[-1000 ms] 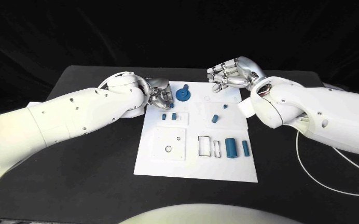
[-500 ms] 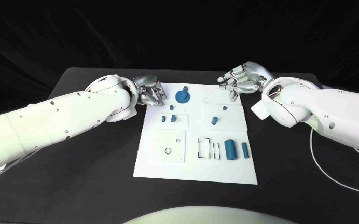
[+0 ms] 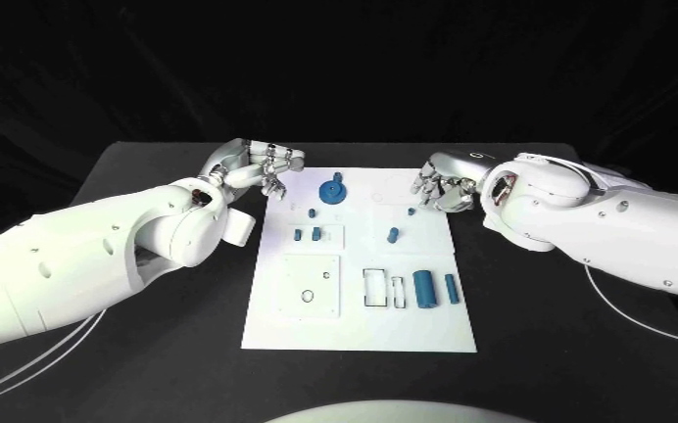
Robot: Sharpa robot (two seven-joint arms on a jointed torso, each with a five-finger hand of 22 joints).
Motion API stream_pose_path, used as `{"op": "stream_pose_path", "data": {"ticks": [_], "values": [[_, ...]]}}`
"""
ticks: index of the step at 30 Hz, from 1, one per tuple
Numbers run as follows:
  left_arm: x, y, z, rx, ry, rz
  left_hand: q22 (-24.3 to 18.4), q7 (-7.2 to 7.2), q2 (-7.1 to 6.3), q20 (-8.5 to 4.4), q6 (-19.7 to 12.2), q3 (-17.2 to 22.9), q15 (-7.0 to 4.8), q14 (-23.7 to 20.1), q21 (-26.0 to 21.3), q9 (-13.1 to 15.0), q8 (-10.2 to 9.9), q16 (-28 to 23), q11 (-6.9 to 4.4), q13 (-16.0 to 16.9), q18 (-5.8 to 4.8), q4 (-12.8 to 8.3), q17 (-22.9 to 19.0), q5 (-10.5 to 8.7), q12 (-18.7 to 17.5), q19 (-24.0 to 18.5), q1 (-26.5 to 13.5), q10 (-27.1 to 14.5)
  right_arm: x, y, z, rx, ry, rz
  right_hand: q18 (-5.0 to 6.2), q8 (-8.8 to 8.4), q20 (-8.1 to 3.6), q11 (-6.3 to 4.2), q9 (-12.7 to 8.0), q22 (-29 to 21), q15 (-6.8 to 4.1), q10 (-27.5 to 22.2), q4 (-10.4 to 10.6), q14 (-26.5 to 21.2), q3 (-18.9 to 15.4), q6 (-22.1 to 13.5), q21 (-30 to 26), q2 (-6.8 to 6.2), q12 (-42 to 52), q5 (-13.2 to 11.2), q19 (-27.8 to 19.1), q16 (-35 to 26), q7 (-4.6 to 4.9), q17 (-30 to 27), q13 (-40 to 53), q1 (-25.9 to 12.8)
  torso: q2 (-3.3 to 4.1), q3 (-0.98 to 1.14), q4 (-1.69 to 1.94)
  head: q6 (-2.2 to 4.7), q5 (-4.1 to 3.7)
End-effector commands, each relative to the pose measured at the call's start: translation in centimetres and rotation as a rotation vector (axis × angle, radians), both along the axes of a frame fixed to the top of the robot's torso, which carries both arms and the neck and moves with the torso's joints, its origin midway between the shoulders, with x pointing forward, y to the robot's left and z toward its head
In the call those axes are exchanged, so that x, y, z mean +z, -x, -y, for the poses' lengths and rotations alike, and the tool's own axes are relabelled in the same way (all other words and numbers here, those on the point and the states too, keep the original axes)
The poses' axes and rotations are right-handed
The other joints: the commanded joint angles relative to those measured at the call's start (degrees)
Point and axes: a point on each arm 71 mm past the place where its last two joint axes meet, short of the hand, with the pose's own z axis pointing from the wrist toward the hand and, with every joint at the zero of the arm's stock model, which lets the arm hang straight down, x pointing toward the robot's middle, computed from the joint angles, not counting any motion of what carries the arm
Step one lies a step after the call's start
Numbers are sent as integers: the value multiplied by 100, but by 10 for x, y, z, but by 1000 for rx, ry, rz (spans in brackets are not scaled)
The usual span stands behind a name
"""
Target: Assemble the parts on the task board
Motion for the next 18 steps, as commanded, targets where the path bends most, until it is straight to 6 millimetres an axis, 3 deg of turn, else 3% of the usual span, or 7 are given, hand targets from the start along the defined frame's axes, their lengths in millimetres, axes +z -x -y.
{"op": "stream_pose_path", "data": {"ticks": [1, 10, 18], "values": [[1, 1, -9, 125, 242, -55, -70, 13, 53, 10, -46, -63, 9, -71, -106, -5, 24, -52, 3, 10, 82, 1, -72, 24, 55, -56, 2, -76, -4, 3, -6, 44, 197, 68, -56, -2, -10, 18, 6, 136, 9, -90, 50, 252, 9, 1, 144, -49, 19, -71, 28, 115, -11, 89, -6, -11, -19, -14, 17, -9, -24], [-1, 7, -7, 118, 278, -77, -161, 26, 89, 19, -58, -116, 17, -131, -239, 0, 46, -86, 11, 23, 101, -13, -162, 31, 110, -96, 58, -119, -15, 6, -20, 85, 232, 48, -52, -7, 21, 4, 10, 431, 1, -260, 46, 236, 153, 11, 460, -66, 20, 76, -112, 351, -22, 253, -18, 92, -3, -9, 16, -10, -19], [-2, 9, -4, 99, 287, -91, -222, 33, 110, 26, -76, -155, 23, -174, -328, 0, 59, -112, 19, 31, 112, -18, -227, 35, 146, -122, 88, -157, -22, 7, -25, 103, 222, 38, -47, 14, 41, 5, 28, 639, -11, -172, 62, 248, 261, 107, 671, 2, 58, 125, -151, 535, -1, 399, -13, 115, -6, -4, 8, -40, -1]]}}
